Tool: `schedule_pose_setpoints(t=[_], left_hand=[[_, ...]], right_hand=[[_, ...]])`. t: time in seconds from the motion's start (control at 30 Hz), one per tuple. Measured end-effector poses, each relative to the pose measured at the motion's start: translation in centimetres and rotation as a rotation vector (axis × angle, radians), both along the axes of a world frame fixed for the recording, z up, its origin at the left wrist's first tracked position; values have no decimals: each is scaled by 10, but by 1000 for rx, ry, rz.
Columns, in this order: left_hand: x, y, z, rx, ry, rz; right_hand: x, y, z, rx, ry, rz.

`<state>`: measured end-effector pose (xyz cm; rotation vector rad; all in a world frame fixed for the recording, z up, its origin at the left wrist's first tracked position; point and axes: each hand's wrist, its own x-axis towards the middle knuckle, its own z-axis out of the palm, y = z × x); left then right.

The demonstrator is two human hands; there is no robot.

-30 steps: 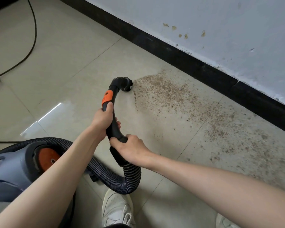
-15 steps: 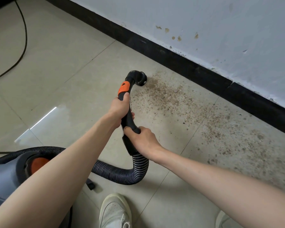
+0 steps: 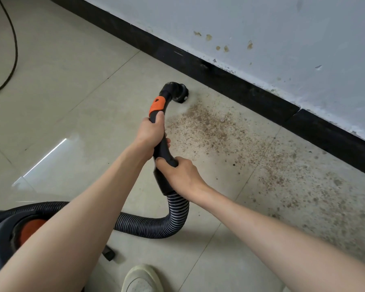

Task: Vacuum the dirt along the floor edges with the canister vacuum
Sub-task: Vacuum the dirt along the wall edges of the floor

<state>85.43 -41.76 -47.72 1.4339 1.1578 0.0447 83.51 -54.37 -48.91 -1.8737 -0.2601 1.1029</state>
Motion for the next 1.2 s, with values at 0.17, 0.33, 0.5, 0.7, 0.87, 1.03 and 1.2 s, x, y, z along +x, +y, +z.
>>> schedule_pose_setpoints(t=[0.17,0.33,0.5,0.7,0.87,1.03,1.2], left_hand=[[-42,13,1,-2,4,153],[-86,8,-1,-5,18,211],[-111,-6,-1,-41,17,238],[-113,-23,4,-75,1,198],[-97,-32,7,-83,-5,106],[-76,-35,3,-57,-15,63],[-57,-30,1,-55,0,24]], right_hand=[[-18,8,5,-5,8,194],[-49,4,5,-48,18,317],[-69,-8,7,-67,16,394],[-78,-23,7,-73,18,337],[-75,-32,5,-59,28,229],[-63,-33,1,-60,-10,169],[-50,-31,-1,-61,-23,113]])
